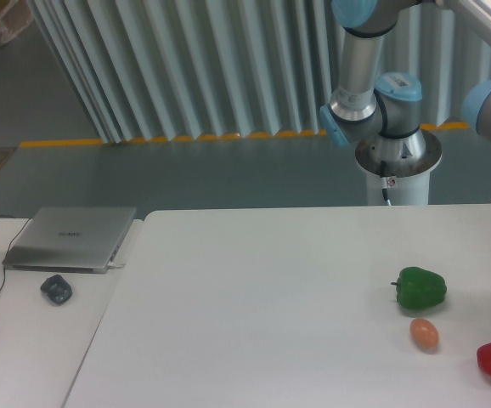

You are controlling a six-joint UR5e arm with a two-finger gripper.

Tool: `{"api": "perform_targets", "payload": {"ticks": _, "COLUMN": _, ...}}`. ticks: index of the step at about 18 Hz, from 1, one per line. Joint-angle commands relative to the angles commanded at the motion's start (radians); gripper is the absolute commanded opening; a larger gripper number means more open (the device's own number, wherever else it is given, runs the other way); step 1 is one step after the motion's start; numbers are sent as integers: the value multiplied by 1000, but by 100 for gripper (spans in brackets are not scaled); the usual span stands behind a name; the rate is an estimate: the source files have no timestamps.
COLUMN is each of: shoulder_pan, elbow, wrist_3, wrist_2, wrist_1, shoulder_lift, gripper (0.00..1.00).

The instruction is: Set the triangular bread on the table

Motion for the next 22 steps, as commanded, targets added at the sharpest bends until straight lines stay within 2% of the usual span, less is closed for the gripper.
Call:
{"api": "perform_targets", "payload": {"ticks": 4, "shoulder_pan": -2, "elbow": 0, "wrist_3": -2, "wrist_2": 0, "wrist_1": 0, "shoulder_lift": 0, "gripper": 100}}
{"api": "perform_targets", "payload": {"ticks": 6, "shoulder_pan": 20, "elbow": -26, "wrist_3": -5, "wrist_2": -11, "wrist_1": 12, "shoulder_lift": 8, "gripper": 100}}
{"api": "perform_targets", "payload": {"ticks": 8, "shoulder_pan": 52, "elbow": -73, "wrist_3": -9, "wrist_2": -17, "wrist_1": 63, "shoulder_lift": 35, "gripper": 100}}
{"api": "perform_targets", "payload": {"ticks": 12, "shoulder_pan": 80, "elbow": -104, "wrist_3": -41, "wrist_2": -60, "wrist_1": 64, "shoulder_lift": 48, "gripper": 100}}
{"api": "perform_targets", "payload": {"ticks": 16, "shoulder_pan": 159, "elbow": -106, "wrist_3": -51, "wrist_2": -184, "wrist_1": 66, "shoulder_lift": 49, "gripper": 100}}
{"api": "perform_targets", "payload": {"ticks": 19, "shoulder_pan": 253, "elbow": -80, "wrist_3": -54, "wrist_2": -277, "wrist_1": 90, "shoulder_lift": 43, "gripper": 100}}
{"api": "perform_targets", "payload": {"ticks": 22, "shoulder_pan": 276, "elbow": -46, "wrist_3": -44, "wrist_2": -284, "wrist_1": 126, "shoulder_lift": 26, "gripper": 100}}
